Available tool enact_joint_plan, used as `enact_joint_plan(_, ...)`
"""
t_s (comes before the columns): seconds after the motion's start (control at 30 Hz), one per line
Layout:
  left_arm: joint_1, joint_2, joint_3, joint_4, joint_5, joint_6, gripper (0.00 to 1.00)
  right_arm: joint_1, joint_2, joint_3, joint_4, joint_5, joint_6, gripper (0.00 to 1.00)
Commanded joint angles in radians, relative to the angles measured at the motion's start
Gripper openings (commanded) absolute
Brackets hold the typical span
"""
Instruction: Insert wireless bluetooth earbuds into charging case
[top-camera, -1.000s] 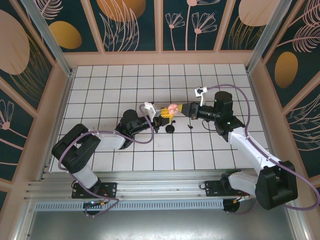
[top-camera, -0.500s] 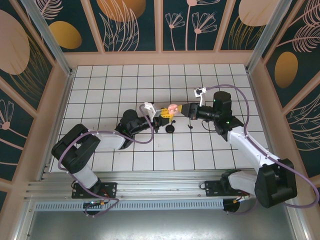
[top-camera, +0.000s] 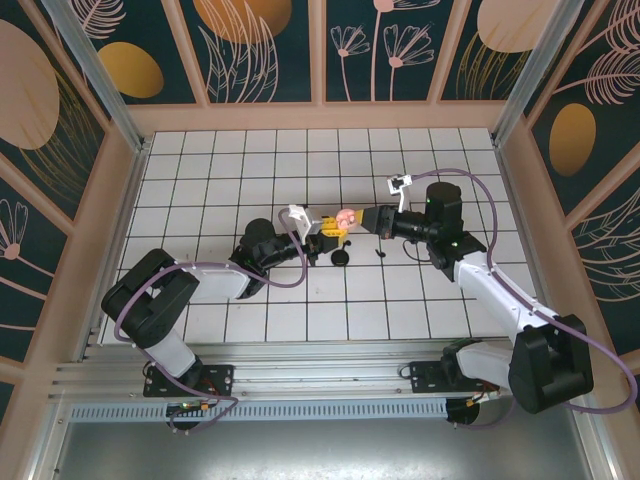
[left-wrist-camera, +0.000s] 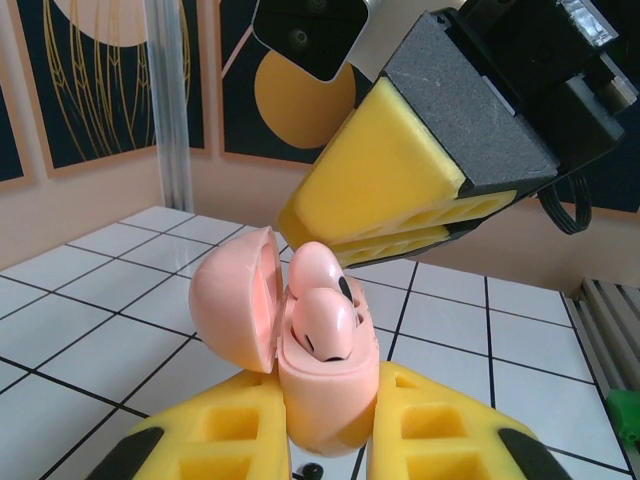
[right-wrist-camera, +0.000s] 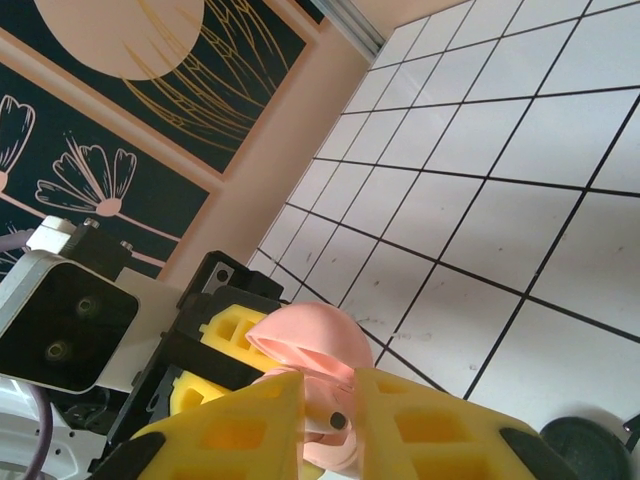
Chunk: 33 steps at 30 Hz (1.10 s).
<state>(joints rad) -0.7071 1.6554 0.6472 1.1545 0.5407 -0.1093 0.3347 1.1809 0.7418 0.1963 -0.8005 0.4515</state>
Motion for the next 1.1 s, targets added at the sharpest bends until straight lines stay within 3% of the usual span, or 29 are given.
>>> enact_joint_plan(0.0, -0.005, -0.029, 0.004, 0.031, 0.027, 0.011, 0.13, -0.001, -0.027, 0.012, -0.024, 0.027, -0.027, 0.26)
enact_joint_plan(0.17, -0.004, -0.029, 0.002, 0.031, 0.029, 0.011, 0.13, -0.003, -0.038, 0.043, -0.03, 0.018, -0.024, 0.36)
enact_joint_plan(1.07, -0.005, -0.042, -0.001, 0.034, 0.039, 0.014, 0.13, 0.005, -0.004, 0.02, -0.099, 0.053, -0.071, 0.36)
